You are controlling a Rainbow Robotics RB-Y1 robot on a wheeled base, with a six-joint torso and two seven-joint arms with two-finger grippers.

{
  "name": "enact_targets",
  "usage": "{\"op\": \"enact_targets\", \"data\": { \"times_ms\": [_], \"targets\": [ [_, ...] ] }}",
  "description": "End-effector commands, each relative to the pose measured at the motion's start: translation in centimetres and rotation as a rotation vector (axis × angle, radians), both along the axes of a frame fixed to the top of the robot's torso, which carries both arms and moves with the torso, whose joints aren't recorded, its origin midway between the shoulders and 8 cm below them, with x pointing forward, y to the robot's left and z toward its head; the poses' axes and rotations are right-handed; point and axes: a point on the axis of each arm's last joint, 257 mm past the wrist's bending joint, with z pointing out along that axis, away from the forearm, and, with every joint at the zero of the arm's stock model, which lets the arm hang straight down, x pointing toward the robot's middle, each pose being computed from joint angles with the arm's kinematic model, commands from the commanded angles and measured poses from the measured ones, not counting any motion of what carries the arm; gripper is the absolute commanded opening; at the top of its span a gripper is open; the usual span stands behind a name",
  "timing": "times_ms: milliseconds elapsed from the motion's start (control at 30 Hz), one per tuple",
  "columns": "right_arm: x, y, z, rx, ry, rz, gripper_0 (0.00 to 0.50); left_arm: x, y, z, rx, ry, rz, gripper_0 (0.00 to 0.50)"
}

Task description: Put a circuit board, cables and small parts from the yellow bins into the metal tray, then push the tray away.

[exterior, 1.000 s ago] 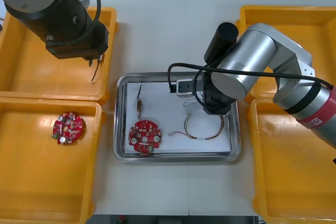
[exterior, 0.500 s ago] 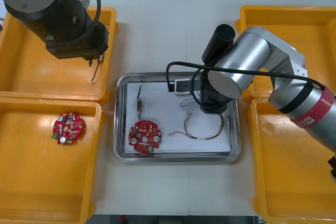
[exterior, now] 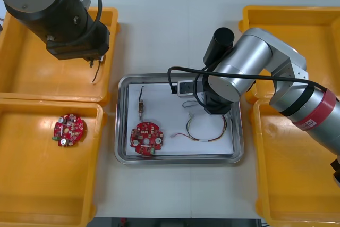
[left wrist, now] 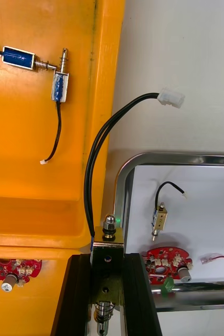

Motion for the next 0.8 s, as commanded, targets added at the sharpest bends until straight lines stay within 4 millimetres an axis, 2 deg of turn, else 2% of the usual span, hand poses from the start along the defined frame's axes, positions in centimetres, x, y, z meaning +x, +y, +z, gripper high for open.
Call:
{"op": "enact_targets", "data": {
  "times_ms": [33, 400, 467, 500, 733, 800],
  "targets": [
    [0.0, 1.9, 3.7, -0.047, -0.06, 0.073, 0.5, 0.1, 0.9, 1.3, -0.004, -0.029, 0.009, 0.0],
    [-2.5, 0.2, 8.1, -0.034, 0.024, -0.04, 0.5, 0.1, 0.9, 1.2, -0.004, -0.027, 0.009, 0.0],
    [-2.7, -0.1, 8.4, -0.035, 0.03, -0.049, 0.5, 0.1, 0.9, 1.3, -0.004, -0.028, 0.008, 0.0],
    [-2.6, 0.2, 9.4, -0.002, 0.013, -0.057, 0.5, 0.1, 0.9, 1.3, -0.004, -0.028, 0.008, 0.0],
    [-2.8, 0.6, 11.7, 0.13, 0.011, -0.128, 0.5, 0.0, 0.7, 1.2, -0.007, -0.026, 0.006, 0.0],
    [-3.0, 0.6, 12.9, 0.192, 0.006, -0.168, 0.5, 0.0, 0.7, 1.2, -0.009, -0.025, 0.007, 0.0]
  ]
}}
